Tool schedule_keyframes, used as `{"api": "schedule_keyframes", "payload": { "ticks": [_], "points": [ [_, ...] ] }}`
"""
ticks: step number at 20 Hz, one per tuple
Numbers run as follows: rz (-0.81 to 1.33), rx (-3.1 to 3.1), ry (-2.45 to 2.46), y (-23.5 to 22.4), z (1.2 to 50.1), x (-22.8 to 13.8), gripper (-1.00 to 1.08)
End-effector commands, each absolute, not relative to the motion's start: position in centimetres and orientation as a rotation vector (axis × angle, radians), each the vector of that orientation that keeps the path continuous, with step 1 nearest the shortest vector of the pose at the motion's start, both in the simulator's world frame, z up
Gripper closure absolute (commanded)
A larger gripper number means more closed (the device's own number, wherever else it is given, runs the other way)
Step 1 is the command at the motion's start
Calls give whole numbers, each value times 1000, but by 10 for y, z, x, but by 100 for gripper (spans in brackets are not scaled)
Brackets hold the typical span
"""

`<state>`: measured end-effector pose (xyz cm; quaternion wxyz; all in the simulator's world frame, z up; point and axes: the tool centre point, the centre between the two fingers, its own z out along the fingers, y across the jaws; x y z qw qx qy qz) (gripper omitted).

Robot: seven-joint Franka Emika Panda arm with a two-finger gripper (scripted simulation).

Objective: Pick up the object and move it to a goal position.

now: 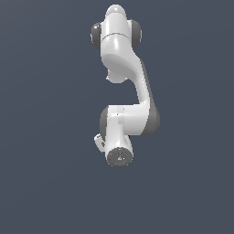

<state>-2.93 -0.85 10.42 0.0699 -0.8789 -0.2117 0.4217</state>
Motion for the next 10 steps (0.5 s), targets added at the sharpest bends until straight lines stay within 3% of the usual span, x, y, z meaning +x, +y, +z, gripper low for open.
{"api": "schedule_keyframes", "payload": {
  "ticks": [1, 10],
  "points": [
    [1191, -2686, -662, -5, 117, -19, 108],
    [864, -2829, -760, 8, 167, 10, 108]
  ]
}}
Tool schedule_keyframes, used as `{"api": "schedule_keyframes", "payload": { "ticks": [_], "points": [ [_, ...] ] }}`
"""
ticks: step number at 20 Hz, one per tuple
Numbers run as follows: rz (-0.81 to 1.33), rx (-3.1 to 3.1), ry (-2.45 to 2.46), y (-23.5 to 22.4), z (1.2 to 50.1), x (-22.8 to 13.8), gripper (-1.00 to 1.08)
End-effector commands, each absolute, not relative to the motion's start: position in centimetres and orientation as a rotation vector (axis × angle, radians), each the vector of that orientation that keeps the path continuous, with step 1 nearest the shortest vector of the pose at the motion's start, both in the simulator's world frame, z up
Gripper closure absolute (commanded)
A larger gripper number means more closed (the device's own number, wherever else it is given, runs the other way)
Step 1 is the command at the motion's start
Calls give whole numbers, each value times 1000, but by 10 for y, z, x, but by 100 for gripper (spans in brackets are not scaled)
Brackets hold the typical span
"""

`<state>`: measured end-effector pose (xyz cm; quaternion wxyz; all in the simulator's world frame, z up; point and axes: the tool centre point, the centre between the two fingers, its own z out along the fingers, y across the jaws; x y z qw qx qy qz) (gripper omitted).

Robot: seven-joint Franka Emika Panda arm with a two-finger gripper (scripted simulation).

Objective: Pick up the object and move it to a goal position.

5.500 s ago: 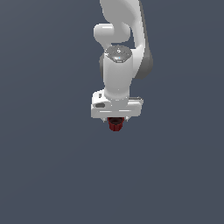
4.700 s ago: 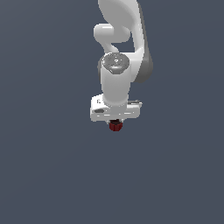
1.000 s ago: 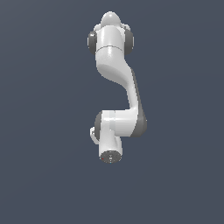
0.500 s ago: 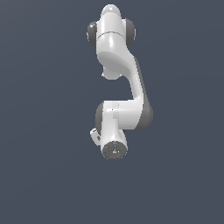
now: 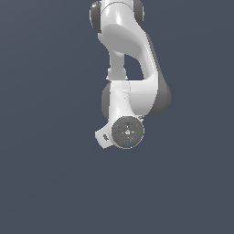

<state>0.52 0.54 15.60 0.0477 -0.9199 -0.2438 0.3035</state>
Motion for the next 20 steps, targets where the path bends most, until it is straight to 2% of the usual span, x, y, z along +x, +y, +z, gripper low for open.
{"api": "schedule_keyframes", "payload": {
  "ticks": [1, 10, 20],
  "points": [
    [826, -2843, -770, 9, 172, 12, 108],
    [488, -2941, -855, 20, 227, 26, 108],
    [106, -3003, -935, 31, 287, 26, 108]
  ]
}}
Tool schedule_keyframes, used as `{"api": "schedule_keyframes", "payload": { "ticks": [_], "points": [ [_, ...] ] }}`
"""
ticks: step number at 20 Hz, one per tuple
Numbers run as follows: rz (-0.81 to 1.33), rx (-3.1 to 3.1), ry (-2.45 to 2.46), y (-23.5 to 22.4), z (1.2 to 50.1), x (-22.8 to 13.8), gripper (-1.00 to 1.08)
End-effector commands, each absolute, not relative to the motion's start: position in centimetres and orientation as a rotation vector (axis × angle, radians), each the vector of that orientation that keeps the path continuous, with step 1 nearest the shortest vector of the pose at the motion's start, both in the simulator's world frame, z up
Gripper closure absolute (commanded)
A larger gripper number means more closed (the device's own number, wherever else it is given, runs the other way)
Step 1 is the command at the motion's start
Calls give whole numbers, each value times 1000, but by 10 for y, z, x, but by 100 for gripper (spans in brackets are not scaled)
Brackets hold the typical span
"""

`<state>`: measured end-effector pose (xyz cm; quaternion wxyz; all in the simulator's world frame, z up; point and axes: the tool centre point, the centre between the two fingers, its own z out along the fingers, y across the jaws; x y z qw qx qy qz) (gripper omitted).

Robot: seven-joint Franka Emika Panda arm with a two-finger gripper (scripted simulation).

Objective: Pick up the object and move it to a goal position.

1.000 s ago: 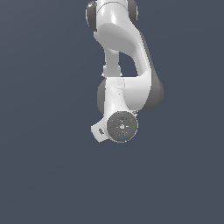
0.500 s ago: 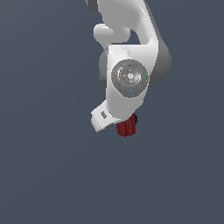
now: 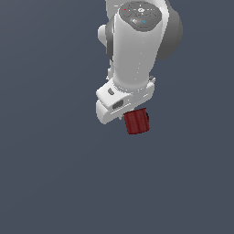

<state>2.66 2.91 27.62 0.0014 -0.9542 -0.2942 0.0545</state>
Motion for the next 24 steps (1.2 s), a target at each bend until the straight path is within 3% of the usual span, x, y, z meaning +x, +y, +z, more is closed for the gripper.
{"api": "schedule_keyframes", "payload": {
  "ticks": [1, 13, 24],
  "points": [
    [67, -3007, -942, 32, 293, 25, 108],
    [-335, -3016, -1007, 39, 352, 8, 108],
    [-474, -3005, -1026, 41, 371, -2, 108]
  ]
}}
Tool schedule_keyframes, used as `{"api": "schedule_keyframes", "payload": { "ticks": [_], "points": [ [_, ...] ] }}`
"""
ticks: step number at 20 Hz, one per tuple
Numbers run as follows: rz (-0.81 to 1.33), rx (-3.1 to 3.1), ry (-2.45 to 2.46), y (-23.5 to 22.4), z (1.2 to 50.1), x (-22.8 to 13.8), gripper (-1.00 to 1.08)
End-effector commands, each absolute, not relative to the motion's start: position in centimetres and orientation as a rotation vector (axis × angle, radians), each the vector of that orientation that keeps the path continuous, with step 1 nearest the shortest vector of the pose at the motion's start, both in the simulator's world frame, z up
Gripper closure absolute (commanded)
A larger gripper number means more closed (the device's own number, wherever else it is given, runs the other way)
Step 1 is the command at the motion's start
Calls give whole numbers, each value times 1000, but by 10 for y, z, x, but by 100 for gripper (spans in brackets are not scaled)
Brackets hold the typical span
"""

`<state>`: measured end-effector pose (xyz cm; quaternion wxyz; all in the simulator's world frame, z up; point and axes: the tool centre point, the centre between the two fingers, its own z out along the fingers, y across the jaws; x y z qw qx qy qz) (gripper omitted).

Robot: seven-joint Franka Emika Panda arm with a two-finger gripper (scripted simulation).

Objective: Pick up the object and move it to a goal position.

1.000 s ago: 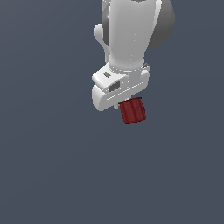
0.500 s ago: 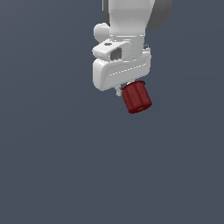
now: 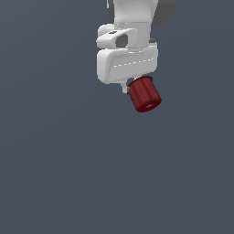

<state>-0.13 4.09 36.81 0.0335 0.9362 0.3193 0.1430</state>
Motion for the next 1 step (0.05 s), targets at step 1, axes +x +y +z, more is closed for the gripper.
{"api": "schedule_keyframes", "payload": {
  "ticks": [1],
  "points": [
    [454, 2876, 982, 41, 371, -2, 108]
  ]
}}
